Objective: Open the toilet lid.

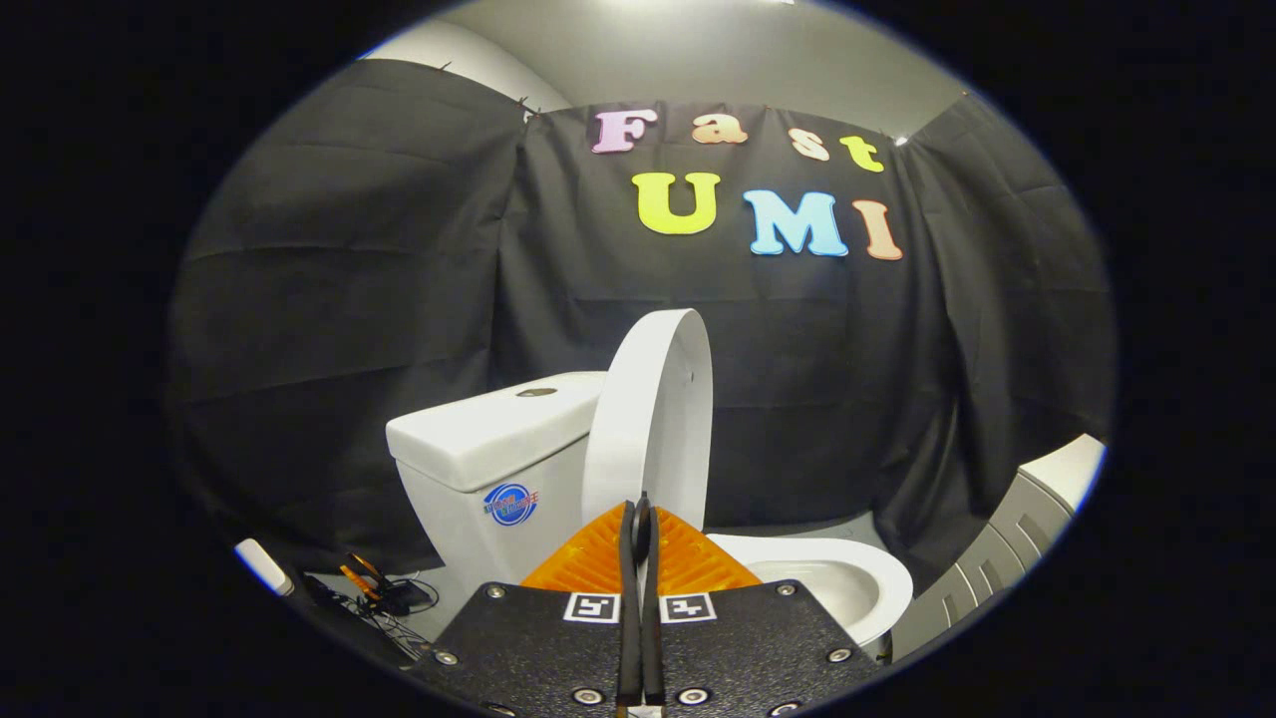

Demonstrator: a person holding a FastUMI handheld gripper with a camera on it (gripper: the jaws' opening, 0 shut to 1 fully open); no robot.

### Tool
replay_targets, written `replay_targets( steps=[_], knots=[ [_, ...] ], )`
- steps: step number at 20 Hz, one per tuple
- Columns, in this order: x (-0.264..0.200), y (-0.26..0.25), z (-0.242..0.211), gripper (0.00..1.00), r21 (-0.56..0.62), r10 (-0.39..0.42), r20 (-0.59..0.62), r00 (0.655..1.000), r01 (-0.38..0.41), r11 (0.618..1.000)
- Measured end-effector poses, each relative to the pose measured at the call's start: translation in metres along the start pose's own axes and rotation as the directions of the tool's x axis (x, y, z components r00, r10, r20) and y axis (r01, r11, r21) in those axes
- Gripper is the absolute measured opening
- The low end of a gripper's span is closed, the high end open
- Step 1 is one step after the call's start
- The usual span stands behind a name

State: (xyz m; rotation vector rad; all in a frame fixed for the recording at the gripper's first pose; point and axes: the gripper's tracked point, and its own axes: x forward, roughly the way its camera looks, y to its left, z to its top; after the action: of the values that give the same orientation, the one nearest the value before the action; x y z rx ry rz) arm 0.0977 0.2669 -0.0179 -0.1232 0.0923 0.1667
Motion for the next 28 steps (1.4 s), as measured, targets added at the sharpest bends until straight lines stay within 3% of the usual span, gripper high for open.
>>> replay_targets(
  steps=[19,24,26,28],
  knots=[
    [0.019,0.06,0.006,0.0,-0.126,0.061,0.066,0.996,-0.052,0.991],
    [0.02,0.054,0.004,0.01,-0.193,0.047,0.098,0.994,-0.027,0.981],
    [0.02,0.055,0.001,0.05,-0.136,0.09,0.071,0.993,-0.08,0.988],
    [0.013,0.057,0.007,0.19,-0.089,0.152,0.061,0.986,-0.147,0.985]
  ],
)
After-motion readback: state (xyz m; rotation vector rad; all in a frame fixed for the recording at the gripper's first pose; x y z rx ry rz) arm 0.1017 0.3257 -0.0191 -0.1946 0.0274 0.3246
